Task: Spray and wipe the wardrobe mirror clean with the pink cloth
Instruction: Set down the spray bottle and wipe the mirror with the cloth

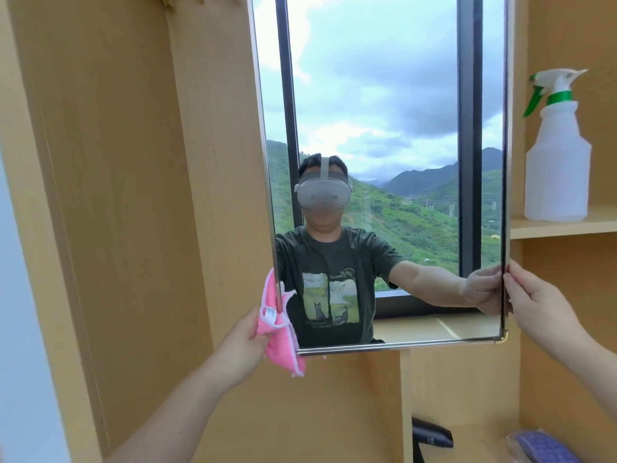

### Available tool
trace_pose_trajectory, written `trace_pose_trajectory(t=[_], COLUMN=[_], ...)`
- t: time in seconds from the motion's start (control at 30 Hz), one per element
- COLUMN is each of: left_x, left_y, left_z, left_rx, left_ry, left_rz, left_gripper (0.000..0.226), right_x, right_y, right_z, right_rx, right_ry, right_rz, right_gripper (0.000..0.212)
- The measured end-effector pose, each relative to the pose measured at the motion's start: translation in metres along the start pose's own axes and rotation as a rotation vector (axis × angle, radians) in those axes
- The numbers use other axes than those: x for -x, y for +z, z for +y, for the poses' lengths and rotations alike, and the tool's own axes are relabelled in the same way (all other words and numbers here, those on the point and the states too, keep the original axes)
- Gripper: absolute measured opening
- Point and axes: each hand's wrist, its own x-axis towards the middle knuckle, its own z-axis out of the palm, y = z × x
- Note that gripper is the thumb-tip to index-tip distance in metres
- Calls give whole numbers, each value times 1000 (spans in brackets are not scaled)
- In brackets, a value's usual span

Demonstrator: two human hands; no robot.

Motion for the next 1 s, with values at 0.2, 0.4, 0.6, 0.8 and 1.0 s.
trace_pose_trajectory(t=[0.2, 0.4, 0.6, 0.8, 1.0], left_x=[-6, -8, -21, -44, -67], left_y=[-8, 16, 9, -17, -51], left_z=[17, 32, 50, 94, 146], left_rx=[-59, 138, 82, 10, 1], left_ry=[30, 34, 118, 143, 86], left_rz=[-26, 131, 186, 273, 285], left_gripper=[32, 30, 31, 31, 35], right_x=[1, 2, -7, -35, -75], right_y=[1, 3, -9, -20, -35], right_z=[-2, -2, -9, -60, -116], right_rx=[11, 10, 205, 208, 184], right_ry=[-10, -3, -192, -332, -300], right_rz=[6, 18, 32, 128, 118], right_gripper=[40, 41, 42, 27, 23])
